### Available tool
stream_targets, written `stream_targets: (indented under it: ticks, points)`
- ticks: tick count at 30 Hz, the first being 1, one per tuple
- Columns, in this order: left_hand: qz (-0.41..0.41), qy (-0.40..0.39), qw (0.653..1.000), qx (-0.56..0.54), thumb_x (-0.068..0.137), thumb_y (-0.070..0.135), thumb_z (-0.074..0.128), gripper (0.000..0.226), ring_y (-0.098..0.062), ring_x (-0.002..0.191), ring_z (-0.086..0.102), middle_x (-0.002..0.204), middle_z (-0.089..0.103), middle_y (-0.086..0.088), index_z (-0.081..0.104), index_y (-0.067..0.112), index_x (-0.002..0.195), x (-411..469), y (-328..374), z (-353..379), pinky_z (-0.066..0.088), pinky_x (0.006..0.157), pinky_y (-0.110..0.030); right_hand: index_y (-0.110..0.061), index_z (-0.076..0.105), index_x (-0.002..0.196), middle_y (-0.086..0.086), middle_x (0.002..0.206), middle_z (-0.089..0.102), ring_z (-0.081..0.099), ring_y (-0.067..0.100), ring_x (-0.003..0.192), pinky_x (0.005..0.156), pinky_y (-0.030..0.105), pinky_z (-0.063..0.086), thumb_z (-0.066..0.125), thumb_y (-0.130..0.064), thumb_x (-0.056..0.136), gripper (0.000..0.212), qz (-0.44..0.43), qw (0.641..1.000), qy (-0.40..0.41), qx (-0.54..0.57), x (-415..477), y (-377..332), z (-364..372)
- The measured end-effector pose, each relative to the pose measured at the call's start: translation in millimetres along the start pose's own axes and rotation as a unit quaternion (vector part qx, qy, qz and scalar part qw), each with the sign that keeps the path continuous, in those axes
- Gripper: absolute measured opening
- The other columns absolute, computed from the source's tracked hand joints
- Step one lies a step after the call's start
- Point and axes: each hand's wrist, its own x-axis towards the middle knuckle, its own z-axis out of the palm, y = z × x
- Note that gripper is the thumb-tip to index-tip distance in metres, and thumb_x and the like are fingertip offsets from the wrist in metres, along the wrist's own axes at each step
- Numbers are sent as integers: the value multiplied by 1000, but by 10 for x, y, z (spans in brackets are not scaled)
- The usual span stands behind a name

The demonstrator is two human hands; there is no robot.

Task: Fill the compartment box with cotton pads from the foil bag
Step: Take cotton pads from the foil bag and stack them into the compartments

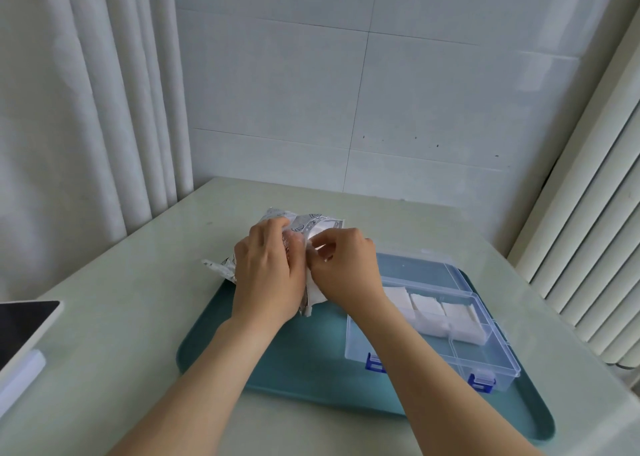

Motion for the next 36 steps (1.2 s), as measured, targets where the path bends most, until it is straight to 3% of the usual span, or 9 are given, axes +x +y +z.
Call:
stream_targets:
  ticks: [4,7,14,16,21,25,29,33,36]
  points:
    - [30,-3,999,25,104,52,30,54,-24,120,53,128,61,-5,59,15,130,-4,3,-16,35,109,-41,-28,72,81,-15,66,68,62,1,64,60,14,46,71,-22,93,13,43,992,40,114,-34,29,-133]
    - [22,-5,999,28,103,54,31,53,-26,118,55,127,59,-2,58,17,130,-15,29,-26,37,111,-44,-28,71,89,-15,75,69,64,-3,70,56,11,44,68,-21,97,11,51,985,68,153,-60,56,-162]
    - [33,-10,999,41,87,54,50,57,-27,120,55,129,54,2,54,19,132,-61,48,-48,43,106,-49,-23,71,94,-9,79,73,73,17,61,61,41,63,64,-13,100,13,77,974,105,185,-50,116,-260]
    - [38,-4,999,36,88,47,52,52,-28,118,57,124,56,1,55,17,131,-60,29,-30,43,103,-49,-24,72,94,-10,76,74,73,16,63,64,39,62,66,-15,98,11,81,975,108,176,-44,148,-317]
    - [103,31,993,48,96,39,54,42,-32,128,52,134,58,-6,61,13,128,-46,36,16,40,110,-51,-20,70,99,0,78,77,68,17,51,50,26,46,66,-14,98,7,100,964,75,233,-68,149,-554]
    - [147,50,988,-22,100,34,53,31,-23,119,52,126,64,0,69,14,118,-71,189,-34,43,103,-32,-19,71,106,2,87,76,61,17,49,49,24,48,66,-15,99,9,68,964,21,255,-145,103,-747]
    - [36,-22,971,-234,99,42,62,29,-8,92,72,111,73,13,68,22,118,-160,490,-99,58,79,-25,-17,70,106,5,84,75,51,21,50,52,30,47,73,-17,98,9,60,950,-26,306,-285,158,-877]
    - [-86,-144,908,-384,105,24,67,20,-22,97,79,108,80,-1,71,16,123,-246,634,-90,66,82,-46,-10,69,112,12,90,75,53,21,54,51,29,46,74,-16,98,15,69,935,-54,344,-392,265,-880]
    - [-123,-153,902,-384,107,12,61,20,-29,91,80,104,81,-7,73,11,122,-270,611,-52,66,83,-49,-10,68,115,8,87,72,53,19,57,53,26,47,63,-4,101,16,65,936,-76,338,-416,342,-877]
